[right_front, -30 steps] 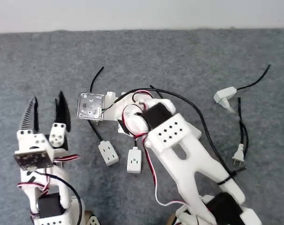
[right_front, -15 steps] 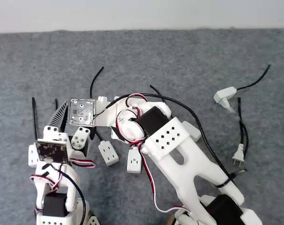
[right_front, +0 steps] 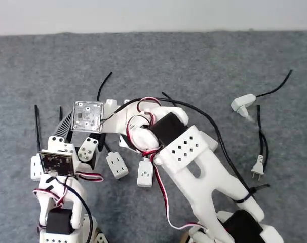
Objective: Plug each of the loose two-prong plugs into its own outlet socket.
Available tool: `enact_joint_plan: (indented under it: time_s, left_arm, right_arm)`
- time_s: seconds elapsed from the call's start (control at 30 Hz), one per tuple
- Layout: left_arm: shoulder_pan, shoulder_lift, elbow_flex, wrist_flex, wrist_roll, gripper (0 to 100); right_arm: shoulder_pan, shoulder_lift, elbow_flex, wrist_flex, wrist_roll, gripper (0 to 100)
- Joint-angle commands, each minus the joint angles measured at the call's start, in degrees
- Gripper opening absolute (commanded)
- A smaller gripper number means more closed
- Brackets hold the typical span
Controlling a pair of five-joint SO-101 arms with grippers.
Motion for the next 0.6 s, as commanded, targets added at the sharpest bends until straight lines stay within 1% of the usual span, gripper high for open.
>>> enact_joint_plan:
  time_s: [0.0,0.2,0.37,0.57]
  left_arm:
    - [0.26,-0.97,-0.04,-0.44,0.35,22]
    - [0.26,-0.97,0.48,-0.62,0.26,22]
    - [0.26,-0.88,3.65,-4.92,0.26,22]
    - [1.93,-0.88,4.09,-4.92,-1.32,22]
  right_arm:
    - [-1.98,-3.12,-3.87,0.92,-0.79,0.9]
    - [-3.12,-3.47,-6.15,3.65,-0.79,0.9]
    - [-3.3,-3.82,-8.35,4.97,-1.58,0.9]
    - [-3.3,-3.91,-11.08,7.78,-2.02,0.9]
